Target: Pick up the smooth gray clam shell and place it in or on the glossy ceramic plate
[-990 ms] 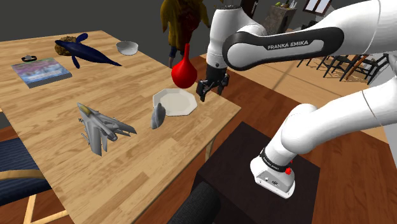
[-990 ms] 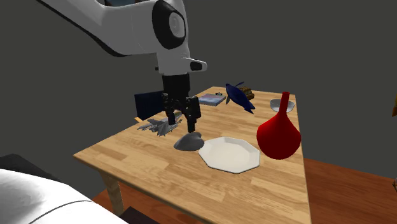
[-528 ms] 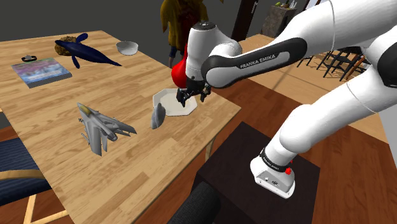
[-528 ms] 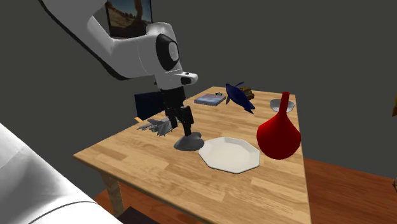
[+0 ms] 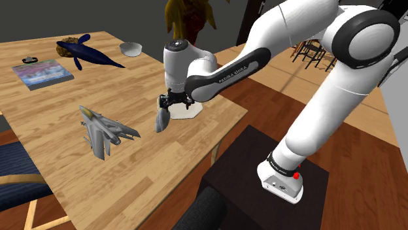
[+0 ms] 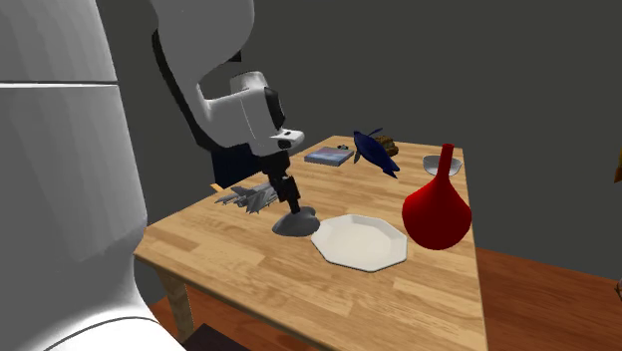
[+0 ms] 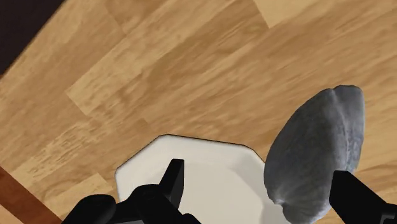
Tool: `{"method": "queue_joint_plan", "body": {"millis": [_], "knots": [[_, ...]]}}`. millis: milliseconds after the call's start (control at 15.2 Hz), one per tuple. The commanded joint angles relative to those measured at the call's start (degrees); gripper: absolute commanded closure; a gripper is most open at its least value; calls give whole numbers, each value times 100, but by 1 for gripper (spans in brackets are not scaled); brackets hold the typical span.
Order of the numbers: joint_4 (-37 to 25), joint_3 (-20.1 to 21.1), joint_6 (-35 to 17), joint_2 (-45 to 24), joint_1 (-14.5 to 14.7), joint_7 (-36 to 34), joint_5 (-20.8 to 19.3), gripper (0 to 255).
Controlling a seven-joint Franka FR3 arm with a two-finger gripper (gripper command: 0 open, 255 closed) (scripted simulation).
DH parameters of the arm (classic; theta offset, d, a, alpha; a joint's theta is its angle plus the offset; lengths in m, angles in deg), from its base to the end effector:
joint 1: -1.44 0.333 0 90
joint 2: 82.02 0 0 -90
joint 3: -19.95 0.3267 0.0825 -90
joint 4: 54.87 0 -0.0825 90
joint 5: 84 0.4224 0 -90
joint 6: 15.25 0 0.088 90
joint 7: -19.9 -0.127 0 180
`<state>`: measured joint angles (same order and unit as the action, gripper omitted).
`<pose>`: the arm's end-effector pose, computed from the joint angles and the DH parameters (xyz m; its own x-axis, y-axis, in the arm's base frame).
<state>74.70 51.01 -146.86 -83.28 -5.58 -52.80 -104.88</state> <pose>0.5117 0.2141 0.3217 0.8021 -0.5451 0.2440 -0.5784 -0.8107 0.0903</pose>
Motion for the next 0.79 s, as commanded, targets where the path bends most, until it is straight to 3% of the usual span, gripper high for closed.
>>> {"method": "queue_joint_plan", "body": {"millis": [0,264,726], "knots": [[-396,5,-7,-576,52,-765,-652,0],[-1324,-264,223,-1596,426,-1875,-1616,0],[-1402,-469,-30,-2002,495,-2130,-1986,0]]}}
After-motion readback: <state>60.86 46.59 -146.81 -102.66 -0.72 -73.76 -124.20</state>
